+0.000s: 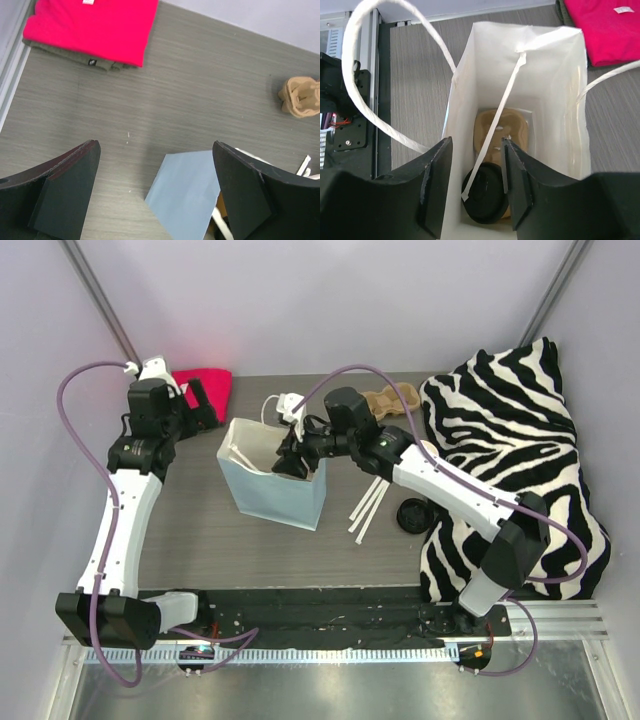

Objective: Pack the takeout coffee

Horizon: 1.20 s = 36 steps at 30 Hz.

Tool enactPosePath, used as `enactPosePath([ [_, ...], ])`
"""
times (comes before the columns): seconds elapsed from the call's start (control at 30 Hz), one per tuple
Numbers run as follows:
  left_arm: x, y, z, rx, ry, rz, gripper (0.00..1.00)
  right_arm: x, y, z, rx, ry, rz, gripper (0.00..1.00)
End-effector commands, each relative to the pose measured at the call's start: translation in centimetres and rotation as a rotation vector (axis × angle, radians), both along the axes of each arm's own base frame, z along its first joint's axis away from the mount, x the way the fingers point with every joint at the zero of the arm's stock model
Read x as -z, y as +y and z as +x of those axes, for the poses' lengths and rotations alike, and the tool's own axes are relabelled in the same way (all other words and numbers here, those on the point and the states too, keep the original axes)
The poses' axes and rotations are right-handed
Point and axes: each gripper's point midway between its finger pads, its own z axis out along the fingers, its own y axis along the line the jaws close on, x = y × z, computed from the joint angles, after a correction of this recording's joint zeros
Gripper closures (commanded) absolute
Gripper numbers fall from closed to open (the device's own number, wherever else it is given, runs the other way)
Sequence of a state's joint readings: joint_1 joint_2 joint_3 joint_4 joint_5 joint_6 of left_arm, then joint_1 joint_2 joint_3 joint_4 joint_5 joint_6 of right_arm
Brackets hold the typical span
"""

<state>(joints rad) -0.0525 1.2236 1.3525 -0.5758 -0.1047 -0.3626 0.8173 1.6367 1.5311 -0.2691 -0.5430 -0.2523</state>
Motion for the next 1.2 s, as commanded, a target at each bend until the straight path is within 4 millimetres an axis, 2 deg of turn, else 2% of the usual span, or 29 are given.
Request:
enactPosePath([
  [0.0, -1.5, 0.2, -0.5, 0.017, 0.001, -0.009, 0.0, -7.2, -0.4, -0.5, 0.002, -0.102, 0.113, 0.48],
  [0.07, -0.5, 0.2, -0.6, 0.031, 0.063, 0.003, 0.0, -8.3, -0.3, -0.3, 0.015, -0.1, 0.137, 0.42],
  [0.1, -1.1, 0.1, -0.5, 0.039, 0.062, 0.004, 0.0, -9.7, -0.2, -0.2, 0.021, -0.114, 0.161, 0.39],
  [0.17, -0.2, 0.1, -0.5, 0.054, 0.113, 0.015, 0.0, -11.7, -0.3, 0.4, 0.054, -0.136, 0.194, 0.34],
  [0.23, -0.4, 0.0, -0.7, 0.078, 0.128, 0.017, 0.0, -13.1, -0.4, 1.0, 0.093, -0.161, 0.214, 0.26],
  [0.27, -0.3, 0.0, -0.6, 0.094, 0.139, 0.018, 0.0, -14.4, -0.6, 1.4, 0.109, -0.182, 0.234, 0.23],
  [0.33, -0.9, -1.2, -0.8, 0.172, 0.145, -0.004, 0.0, -15.8, -1.1, 2.2, 0.152, -0.204, 0.256, 0.15],
  [0.37, -1.1, 0.0, -0.7, 0.168, 0.163, 0.006, 0.0, -17.2, -1.8, 3.3, 0.202, -0.214, 0.279, 0.13],
  [0.43, -1.5, -0.7, -0.8, 0.236, 0.176, -0.006, 0.0, -18.3, -2.6, 4.4, 0.256, -0.206, 0.302, 0.07],
  [0.47, -2.2, -0.3, -0.6, 0.256, 0.167, 0.016, 0.0, -19.4, -3.4, 5.2, 0.307, -0.188, 0.33, 0.06],
  [0.53, -1.5, -0.2, -0.6, 0.296, 0.206, 0.016, 0.0, -19.5, -5.2, 7.3, 0.397, -0.157, 0.334, 0.03],
  [0.57, -1.8, 0.0, -0.5, 0.309, 0.199, 0.022, 0.0, -19.3, -5.9, 8.1, 0.433, -0.142, 0.333, 0.03],
  [0.6, -1.0, 0.6, -0.4, 0.324, 0.226, 0.04, 0.0, -19.1, -7.6, 9.5, 0.504, -0.114, 0.337, 0.03],
  [0.67, -0.7, 1.0, -0.3, 0.355, 0.247, 0.045, 0.0, -17.4, -9.8, 10.9, 0.588, -0.058, 0.308, 0.03],
  [0.7, 0.2, 1.1, -0.5, 0.395, 0.286, 0.059, 0.0, -16.6, -10.9, 11.7, 0.641, -0.024, 0.303, 0.03],
  [0.73, 1.5, 1.2, 0.0, 0.417, 0.329, 0.051, 0.0, -16.5, -13.5, 12.5, 0.706, -0.024, 0.305, 0.03],
  [0.77, 1.4, 1.2, 0.5, 0.425, 0.338, 0.051, 0.0, -14.1, -14.7, 13.1, 0.756, 0.014, 0.268, 0.03],
  [0.8, 2.1, 1.1, 0.0, 0.437, 0.389, 0.023, 0.0, -13.3, -16.2, 13.4, 0.794, 0.022, 0.258, 0.03],
  [0.83, 3.3, 1.0, 0.7, 0.452, 0.435, -0.015, 0.0, -13.3, -18.5, 13.6, 0.845, 0.009, 0.255, 0.03],
  [0.87, 2.8, 1.2, 0.9, 0.455, 0.43, -0.033, 0.0, -10.8, -19.9, 13.8, 0.89, 0.042, 0.218, 0.02],
  [0.93, 3.6, 1.0, 1.1, 0.455, 0.456, -0.077, 0.0, -9.3, -22.0, 13.8, 0.947, 0.072, 0.207, 0.02],
  [0.97, 4.5, 1.1, 1.4, 0.45, 0.478, -0.089, 0.0, -8.1, -24.2, 13.6, 0.999, 0.089, 0.196, 0.02],
  [1.07, 6.1, 1.0, 1.5, 0.441, 0.512, -0.114, 0.0, -5.5, -27.4, 12.7, 1.067, 0.107, 0.157, 0.02],
  [1.17, 7.4, 1.2, 1.5, 0.441, 0.533, -0.109, 0.0, -3.5, -29.6, 11.7, 1.11, 0.12, 0.126, 0.02],
])
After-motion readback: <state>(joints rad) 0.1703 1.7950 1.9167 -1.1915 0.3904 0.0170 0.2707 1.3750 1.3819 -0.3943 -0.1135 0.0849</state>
